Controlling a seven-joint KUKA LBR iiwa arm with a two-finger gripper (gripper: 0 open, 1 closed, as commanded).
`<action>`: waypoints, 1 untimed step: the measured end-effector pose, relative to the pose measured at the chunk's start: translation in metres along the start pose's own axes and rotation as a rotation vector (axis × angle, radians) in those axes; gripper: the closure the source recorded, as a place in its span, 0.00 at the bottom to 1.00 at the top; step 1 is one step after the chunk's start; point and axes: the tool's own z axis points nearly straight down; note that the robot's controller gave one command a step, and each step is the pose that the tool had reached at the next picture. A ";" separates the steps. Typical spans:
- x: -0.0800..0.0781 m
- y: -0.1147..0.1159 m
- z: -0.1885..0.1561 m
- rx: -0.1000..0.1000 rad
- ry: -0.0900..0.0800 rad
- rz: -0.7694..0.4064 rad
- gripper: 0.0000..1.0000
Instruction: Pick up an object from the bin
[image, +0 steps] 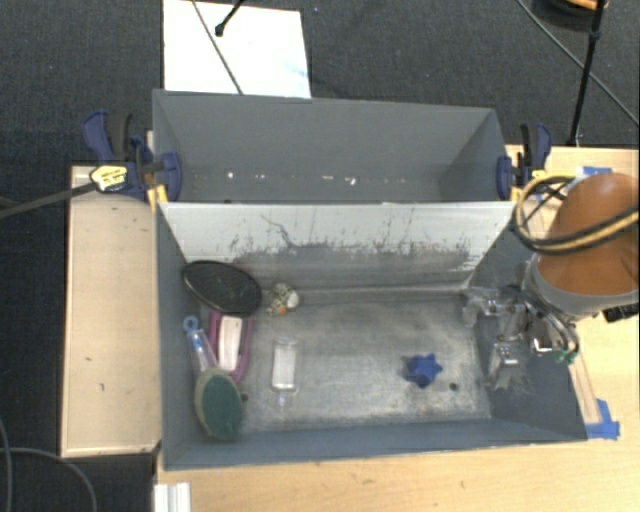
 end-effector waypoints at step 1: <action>-0.015 0.051 0.075 -0.001 -0.003 -0.253 0.00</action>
Offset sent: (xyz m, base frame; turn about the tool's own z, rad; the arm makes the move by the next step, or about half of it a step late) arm 0.0152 0.0489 -0.0739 -0.2531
